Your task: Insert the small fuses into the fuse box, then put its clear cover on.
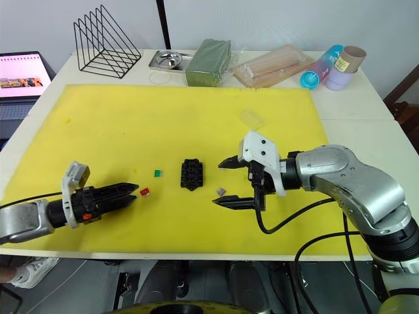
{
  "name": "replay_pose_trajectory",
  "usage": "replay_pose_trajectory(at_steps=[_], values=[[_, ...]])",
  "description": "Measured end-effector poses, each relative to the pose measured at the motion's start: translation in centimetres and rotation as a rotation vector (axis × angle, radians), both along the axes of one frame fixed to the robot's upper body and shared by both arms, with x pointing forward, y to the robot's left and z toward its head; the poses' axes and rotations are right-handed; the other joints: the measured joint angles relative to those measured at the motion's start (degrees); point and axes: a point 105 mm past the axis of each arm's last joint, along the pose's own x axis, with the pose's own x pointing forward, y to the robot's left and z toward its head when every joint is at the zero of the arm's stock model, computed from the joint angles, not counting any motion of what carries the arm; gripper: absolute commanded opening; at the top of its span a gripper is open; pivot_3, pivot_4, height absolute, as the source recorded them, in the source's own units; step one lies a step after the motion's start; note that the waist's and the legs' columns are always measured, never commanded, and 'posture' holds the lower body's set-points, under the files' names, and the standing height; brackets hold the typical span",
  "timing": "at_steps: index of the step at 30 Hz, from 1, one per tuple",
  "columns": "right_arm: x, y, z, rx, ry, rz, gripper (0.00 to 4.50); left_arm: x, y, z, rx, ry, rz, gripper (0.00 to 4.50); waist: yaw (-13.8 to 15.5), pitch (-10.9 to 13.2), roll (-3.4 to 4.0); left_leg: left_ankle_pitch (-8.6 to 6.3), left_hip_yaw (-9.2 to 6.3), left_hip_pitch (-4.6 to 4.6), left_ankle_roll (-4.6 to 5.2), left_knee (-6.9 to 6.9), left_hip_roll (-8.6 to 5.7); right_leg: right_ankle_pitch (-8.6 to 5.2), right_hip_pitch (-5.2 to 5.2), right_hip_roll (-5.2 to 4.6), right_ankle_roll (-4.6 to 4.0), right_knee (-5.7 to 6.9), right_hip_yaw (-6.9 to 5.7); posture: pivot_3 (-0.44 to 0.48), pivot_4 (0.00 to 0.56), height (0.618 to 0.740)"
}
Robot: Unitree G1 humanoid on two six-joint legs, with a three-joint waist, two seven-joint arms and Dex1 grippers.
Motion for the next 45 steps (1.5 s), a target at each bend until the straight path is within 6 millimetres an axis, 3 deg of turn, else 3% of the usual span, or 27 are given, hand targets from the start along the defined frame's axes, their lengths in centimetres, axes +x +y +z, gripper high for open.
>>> replay_pose_trajectory(at_steps=[14, 17, 21, 31, 34, 36, 45], values=[[0.0, -0.1, -0.2, -0.007, 0.015, -0.007, 4.5, -0.2, -0.8, -0.6, -0.02, 0.009, 0.051, 3.9, 0.0, 0.0, 0.04, 0.0, 0.04, 0.06, 0.0, 0.0, -0.04, 0.0, 0.08, 0.07, -0.01, -0.02, 0.01, 0.0, 0.15, 0.74], [0.0, -0.1, -0.1, -0.008, 0.014, -0.006, 4.5, -0.1, -0.8, -0.9, -0.009, 0.01, 0.062, 3.26, 0.0, -0.1, 0.06, 0.0, 0.06, 0.06, 0.0, 0.0, -0.04, 0.0, 0.08, 0.07, -0.01, -0.02, 0.01, 0.0, 0.15, 0.74], [0.0, 0.0, -0.1, -0.008, 0.012, -0.005, 4.5, 0.0, -0.7, -1.6, 0.025, 0.022, 0.078, 1.79, 0.0, -0.1, 0.07, 0.0, 0.11, 0.06, 0.0, 0.01, -0.04, -0.01, 0.08, 0.08, -0.01, -0.03, 0.01, 0.0, 0.15, 0.74], [0.0, 0.0, -0.1, -0.007, 0.011, -0.004, 4.5, -0.4, -0.5, -2.2, 0.056, 0.025, 0.065, 1.79, -0.1, -0.1, 0.08, 0.0, 0.14, 0.07, 0.0, -0.01, -0.04, -0.01, 0.08, 0.1, -0.01, -0.04, 0.02, 0.0, 0.15, 0.74], [0.0, 0.0, -0.1, -0.006, 0.011, -0.004, 4.5, -0.3, -0.5, -2.3, 0.07, 0.024, 0.063, 1.18, -0.1, -0.1, 0.1, 0.0, 0.14, 0.08, 0.0, -0.01, -0.04, -0.01, 0.08, 0.1, -0.01, -0.04, 0.03, 0.0, 0.15, 0.74], [0.0, 0.0, -0.1, -0.006, 0.01, -0.004, 4.5, -0.4, -0.5, -2.5, 0.078, 0.027, 0.059, 0.54, -0.1, -0.1, 0.1, 0.0, 0.14, 0.08, 0.0, -0.01, -0.03, -0.01, 0.08, 0.1, -0.01, -0.04, 0.03, 0.0, 0.15, 0.74], [0.0, 0.0, -0.1, -0.007, 0.01, -0.004, 4.5, -0.4, -0.7, -2.7, 0.094, 0.022, 0.041, 0.54, -0.1, -0.2, 0.23, 0.0, 0.13, 0.11, 0.0, -0.04, -0.03, -0.01, 0.09, 0.12, -0.02, -0.04, 0.05, 0.0, 0.15, 0.74]])
